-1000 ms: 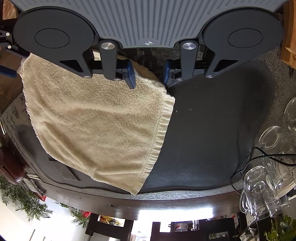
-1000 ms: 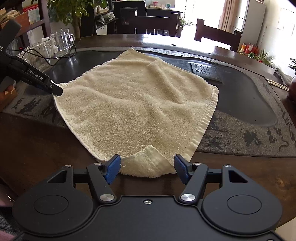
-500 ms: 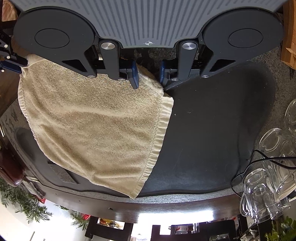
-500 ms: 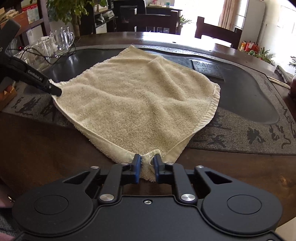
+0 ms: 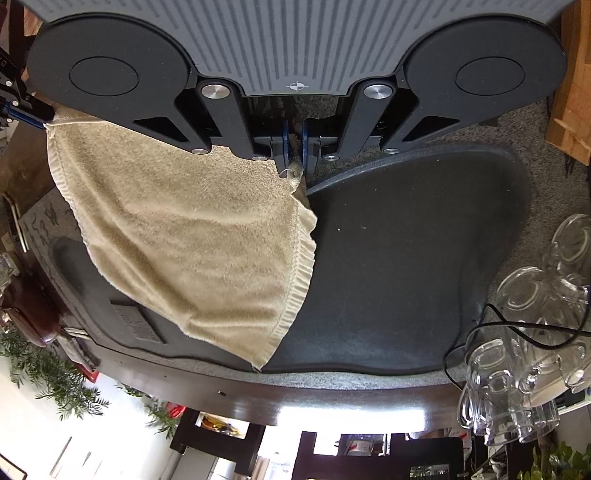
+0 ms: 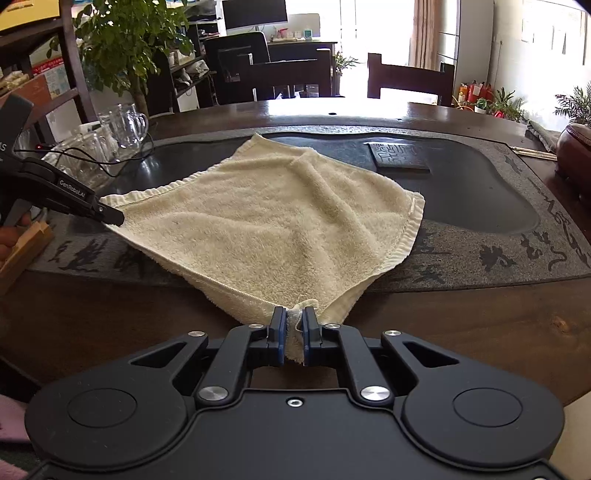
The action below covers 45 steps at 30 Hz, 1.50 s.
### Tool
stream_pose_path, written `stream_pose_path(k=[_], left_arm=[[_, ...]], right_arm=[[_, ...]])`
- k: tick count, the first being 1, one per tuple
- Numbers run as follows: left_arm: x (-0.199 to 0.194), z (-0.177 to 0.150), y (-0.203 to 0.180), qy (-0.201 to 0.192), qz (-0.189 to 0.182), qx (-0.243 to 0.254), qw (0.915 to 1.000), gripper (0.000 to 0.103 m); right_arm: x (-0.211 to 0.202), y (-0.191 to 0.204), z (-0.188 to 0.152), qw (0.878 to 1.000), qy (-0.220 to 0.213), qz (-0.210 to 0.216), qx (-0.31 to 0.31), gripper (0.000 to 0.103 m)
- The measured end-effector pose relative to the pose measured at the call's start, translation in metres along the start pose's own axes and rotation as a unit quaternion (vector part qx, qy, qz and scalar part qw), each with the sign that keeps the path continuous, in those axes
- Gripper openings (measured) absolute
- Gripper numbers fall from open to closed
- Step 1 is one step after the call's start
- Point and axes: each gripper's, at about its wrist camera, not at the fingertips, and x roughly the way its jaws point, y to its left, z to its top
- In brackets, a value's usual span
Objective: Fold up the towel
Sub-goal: 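Lift the hem with both grippers and fold it over the towel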
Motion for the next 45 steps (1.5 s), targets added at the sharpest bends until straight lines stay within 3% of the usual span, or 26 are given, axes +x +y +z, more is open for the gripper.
stream_pose_path(k=[9, 15, 26, 35, 45], left_arm=[[-0.043, -0.023, 0.007, 0.003, -0.002, 0.002, 1.0000, 0.007], [-0.050, -0.023, 0.004, -0.011, -0.009, -0.019, 0.9997, 0.007], [-0.018, 0.040, -0.025, -0.067, -0.025, -0.026, 0.9971, 0.007], [0.027, 0.095, -0.048, -0.084, -0.025, -0.037, 0.9955, 0.007], [0.070, 0.140, -0.068, -0.087, -0.016, -0.028, 0.9957, 0.007]], right_arm=[[-0.046, 0.019, -0.011, 1.000, 0.002, 0.020, 0.005, 0.009], [-0.058, 0.016, -0.003, 1.000, -0.020, 0.005, 0.019, 0.009], [-0.024, -0.018, 0.029, 0.993, -0.074, -0.047, 0.080, 0.009], [0.022, -0.048, 0.065, 0.986, -0.096, -0.088, 0.102, 0.009], [0.064, -0.070, 0.084, 0.981, -0.098, -0.119, 0.120, 0.009]])
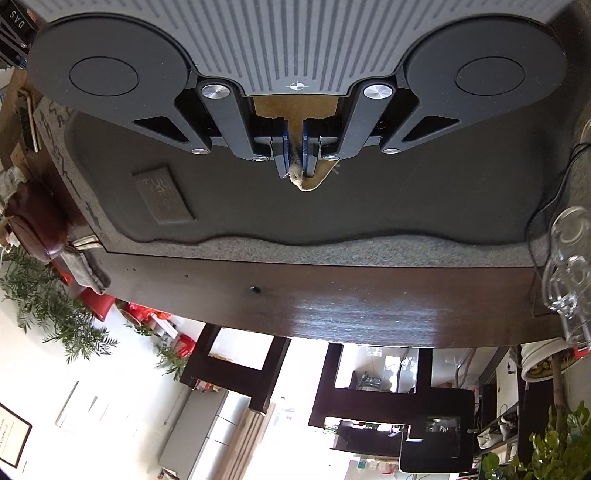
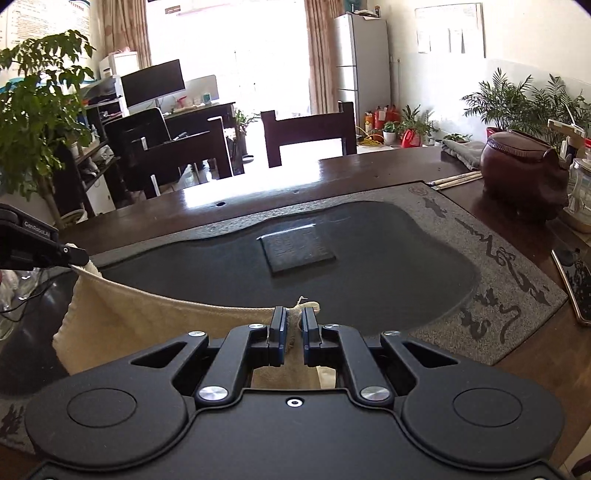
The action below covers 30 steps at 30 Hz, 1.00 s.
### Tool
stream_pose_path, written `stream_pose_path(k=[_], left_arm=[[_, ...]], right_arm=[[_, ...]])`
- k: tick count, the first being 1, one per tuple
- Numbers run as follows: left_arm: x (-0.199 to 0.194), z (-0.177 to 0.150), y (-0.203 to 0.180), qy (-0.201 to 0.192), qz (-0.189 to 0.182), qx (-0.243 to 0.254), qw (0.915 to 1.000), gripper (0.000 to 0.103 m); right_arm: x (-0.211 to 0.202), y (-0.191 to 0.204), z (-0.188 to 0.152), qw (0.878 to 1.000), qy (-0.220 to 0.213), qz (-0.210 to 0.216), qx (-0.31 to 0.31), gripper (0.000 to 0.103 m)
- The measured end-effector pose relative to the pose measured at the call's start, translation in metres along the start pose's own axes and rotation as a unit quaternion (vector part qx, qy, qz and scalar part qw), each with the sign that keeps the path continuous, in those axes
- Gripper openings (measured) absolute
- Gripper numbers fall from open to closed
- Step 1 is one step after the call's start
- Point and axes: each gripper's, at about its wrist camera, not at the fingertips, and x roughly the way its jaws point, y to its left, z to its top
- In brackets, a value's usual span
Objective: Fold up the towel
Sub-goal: 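Lift the hem with both grippers and fold it over the towel, then open both grippers to release the folded hem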
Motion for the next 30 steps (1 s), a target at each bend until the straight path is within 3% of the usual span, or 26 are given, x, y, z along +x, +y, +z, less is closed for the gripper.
stream_pose_path(k=[10, 13, 17, 18, 19, 30], left_arm=[[0.049, 0.003, 0.002, 0.028, 0.012, 0.002, 0.9995, 0.008], [0.055, 0.003, 0.005, 0.034, 0.015, 0.007, 0.9993, 0.012], [0.055, 0.005, 0.007, 0.027, 0.018, 0.017, 0.9993, 0.025], [0.054, 0.005, 0.007, 0.026, 0.018, 0.019, 0.9993, 0.033], [0.053, 0.006, 0.008, 0.025, 0.020, 0.019, 0.9993, 0.035], [0.021, 0.003, 0.026, 0.019, 0.021, 0.024, 0.9993, 0.043]], right_arm=[[0.042, -0.003, -0.005, 0.999, 0.029, -0.022, 0.010, 0.010], [0.045, -0.003, -0.005, 0.999, 0.032, -0.029, 0.009, 0.015], [0.043, -0.003, -0.005, 0.999, 0.030, -0.039, 0.005, 0.028], [0.042, -0.003, -0.005, 0.999, 0.029, -0.043, 0.003, 0.028], [0.042, -0.003, -0.005, 0.999, 0.028, -0.045, 0.001, 0.028], [0.015, 0.017, -0.005, 0.999, 0.012, -0.025, -0.027, 0.029]])
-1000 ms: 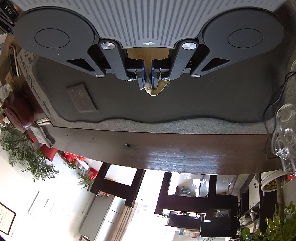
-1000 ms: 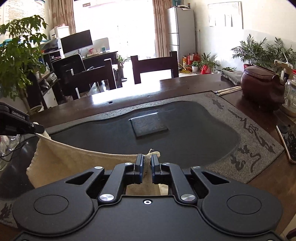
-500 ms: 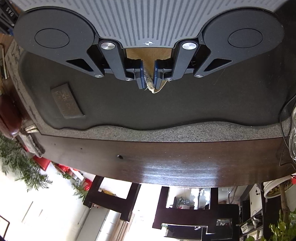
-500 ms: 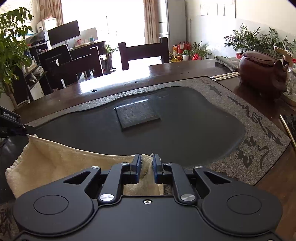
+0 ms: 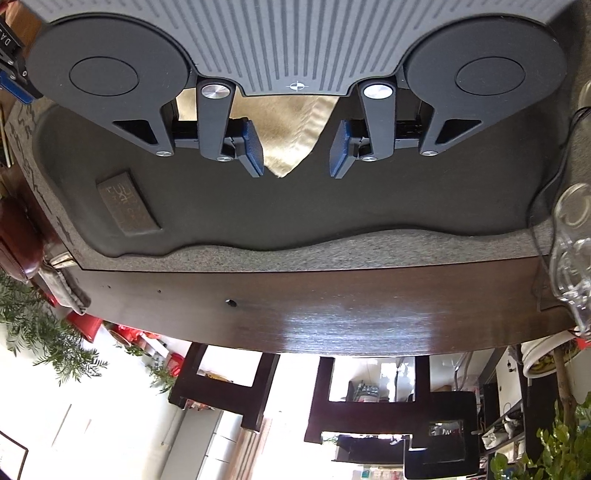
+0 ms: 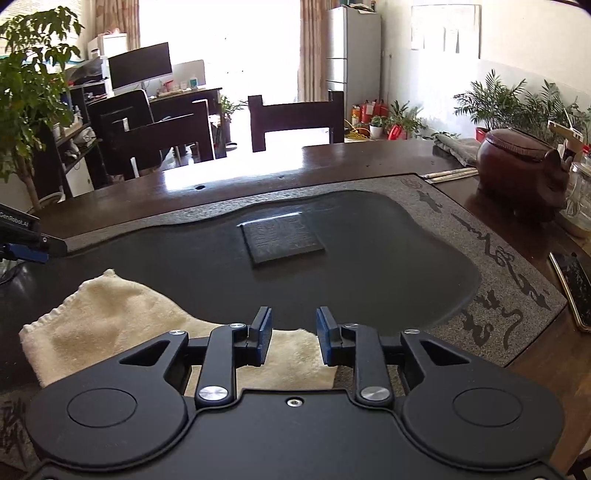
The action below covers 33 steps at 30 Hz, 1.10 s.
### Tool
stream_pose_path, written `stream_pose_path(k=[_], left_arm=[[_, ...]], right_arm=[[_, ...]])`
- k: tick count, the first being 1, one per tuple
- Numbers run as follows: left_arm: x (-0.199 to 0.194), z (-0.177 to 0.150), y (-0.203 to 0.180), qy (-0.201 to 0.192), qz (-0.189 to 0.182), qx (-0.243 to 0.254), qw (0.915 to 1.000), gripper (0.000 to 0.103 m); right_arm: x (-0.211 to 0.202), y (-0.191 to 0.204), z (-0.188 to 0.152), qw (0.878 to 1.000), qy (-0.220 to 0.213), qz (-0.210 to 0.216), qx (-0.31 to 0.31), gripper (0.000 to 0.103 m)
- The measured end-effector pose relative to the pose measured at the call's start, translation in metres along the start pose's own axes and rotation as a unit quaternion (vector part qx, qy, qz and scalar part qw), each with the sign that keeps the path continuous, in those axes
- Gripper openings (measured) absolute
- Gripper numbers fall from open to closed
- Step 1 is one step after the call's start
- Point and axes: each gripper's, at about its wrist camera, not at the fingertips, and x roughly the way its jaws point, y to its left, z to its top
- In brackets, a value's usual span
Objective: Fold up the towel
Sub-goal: 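Open both grippers to release the folded hem, then close the right gripper on the folded towel edge while the left gripper grasps beside it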
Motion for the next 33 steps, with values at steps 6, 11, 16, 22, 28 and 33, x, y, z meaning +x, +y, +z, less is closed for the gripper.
stream_pose_path(k=[6, 11, 16, 22, 28, 33], left_arm=[[-0.018, -0.015, 0.017, 0.007, 0.020, -0.005, 0.9998, 0.048], [-0.031, -0.031, 0.029, 0.021, 0.049, 0.003, 0.9986, 0.053], [-0.042, -0.044, 0.040, 0.028, 0.055, -0.005, 0.9981, 0.060], [-0.053, -0.056, 0.050, 0.032, 0.078, 0.000, 0.9964, 0.065], [-0.055, -0.054, 0.061, 0.031, 0.094, -0.002, 0.9951, 0.068], [-0.056, -0.049, 0.069, 0.028, 0.098, -0.005, 0.9948, 0.070]], right_arm=[[-0.016, 0.029, -0.010, 0.999, 0.001, 0.033, -0.026, 0.029], [-0.026, 0.057, -0.020, 0.997, 0.007, 0.060, -0.054, 0.037], [-0.033, 0.086, -0.027, 0.991, 0.019, 0.095, -0.090, 0.039], [-0.039, 0.119, -0.032, 0.983, 0.021, 0.127, -0.135, 0.046], [-0.035, 0.156, -0.032, 0.970, 0.018, 0.154, -0.185, 0.046], [-0.022, 0.192, -0.029, 0.958, 0.021, 0.181, -0.223, 0.046]])
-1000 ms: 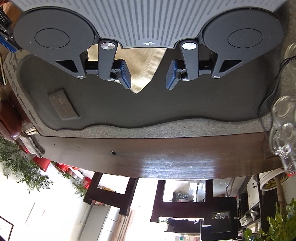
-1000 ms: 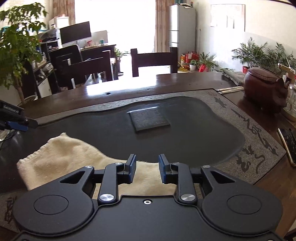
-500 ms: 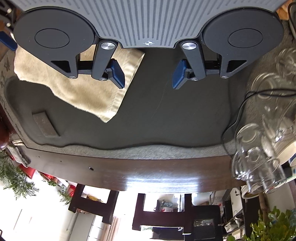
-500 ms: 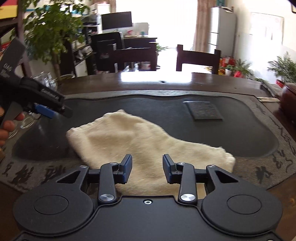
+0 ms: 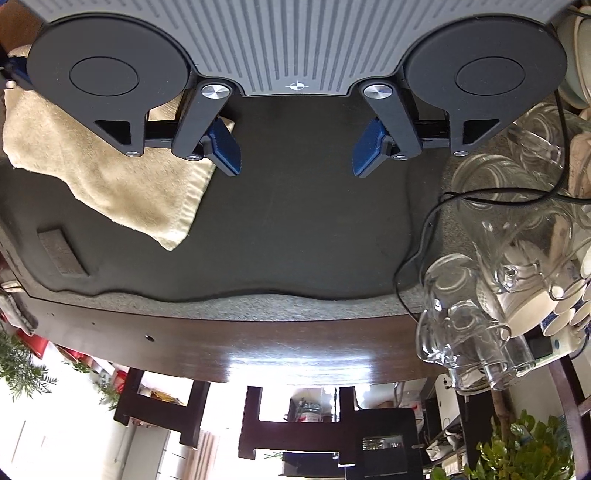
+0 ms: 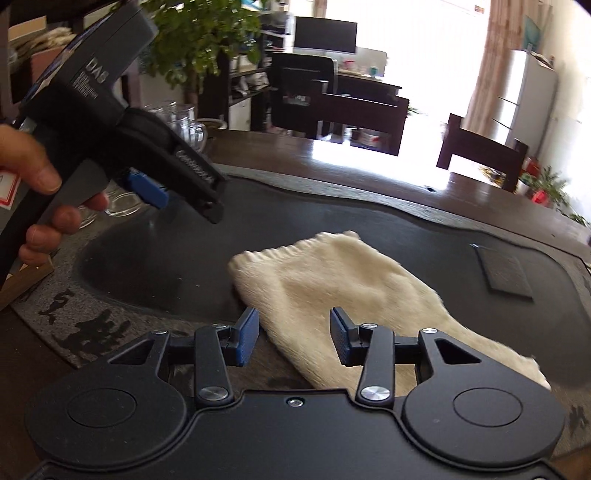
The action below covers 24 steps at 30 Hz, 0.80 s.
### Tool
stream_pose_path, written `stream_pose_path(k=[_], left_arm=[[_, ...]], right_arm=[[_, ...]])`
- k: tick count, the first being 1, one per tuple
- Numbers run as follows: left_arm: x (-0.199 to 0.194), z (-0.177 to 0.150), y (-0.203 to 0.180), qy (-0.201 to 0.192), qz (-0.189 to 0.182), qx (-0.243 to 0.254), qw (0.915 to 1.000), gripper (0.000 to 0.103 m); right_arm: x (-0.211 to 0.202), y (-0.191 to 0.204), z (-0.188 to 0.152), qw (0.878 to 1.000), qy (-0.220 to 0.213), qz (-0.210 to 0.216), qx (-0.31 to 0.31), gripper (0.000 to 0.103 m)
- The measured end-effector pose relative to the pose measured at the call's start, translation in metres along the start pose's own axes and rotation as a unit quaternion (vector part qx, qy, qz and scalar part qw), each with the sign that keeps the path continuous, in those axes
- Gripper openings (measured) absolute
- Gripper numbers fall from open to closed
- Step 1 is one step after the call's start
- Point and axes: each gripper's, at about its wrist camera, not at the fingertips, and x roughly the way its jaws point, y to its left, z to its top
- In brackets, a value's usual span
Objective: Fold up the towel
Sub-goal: 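Close the right gripper on the folded towel edge while the left gripper grasps beside it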
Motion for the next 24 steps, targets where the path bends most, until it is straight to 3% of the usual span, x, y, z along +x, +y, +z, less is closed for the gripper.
stream_pose_path(k=[9, 17, 19, 21, 24], left_arm=[[0.008, 0.007, 0.014, 0.005, 0.005, -0.008, 0.9999, 0.072], [0.017, 0.009, 0.020, 0.016, 0.002, -0.011, 0.9998, 0.073], [0.018, 0.010, 0.018, 0.020, -0.005, -0.008, 0.9998, 0.073], [0.019, 0.010, 0.016, 0.021, -0.008, -0.006, 0.9997, 0.073], [0.019, 0.013, 0.010, 0.025, -0.023, -0.003, 0.9994, 0.073]], right_arm=[[0.047, 0.034, 0.018, 0.996, 0.009, 0.015, -0.087, 0.045], [0.076, 0.052, 0.016, 0.986, 0.022, -0.013, -0.166, 0.045], [0.081, 0.055, 0.014, 0.984, 0.032, -0.015, -0.176, 0.037], [0.083, 0.056, 0.014, 0.983, 0.036, -0.019, -0.177, 0.018], [0.079, 0.053, 0.013, 0.987, 0.031, -0.019, -0.160, 0.009]])
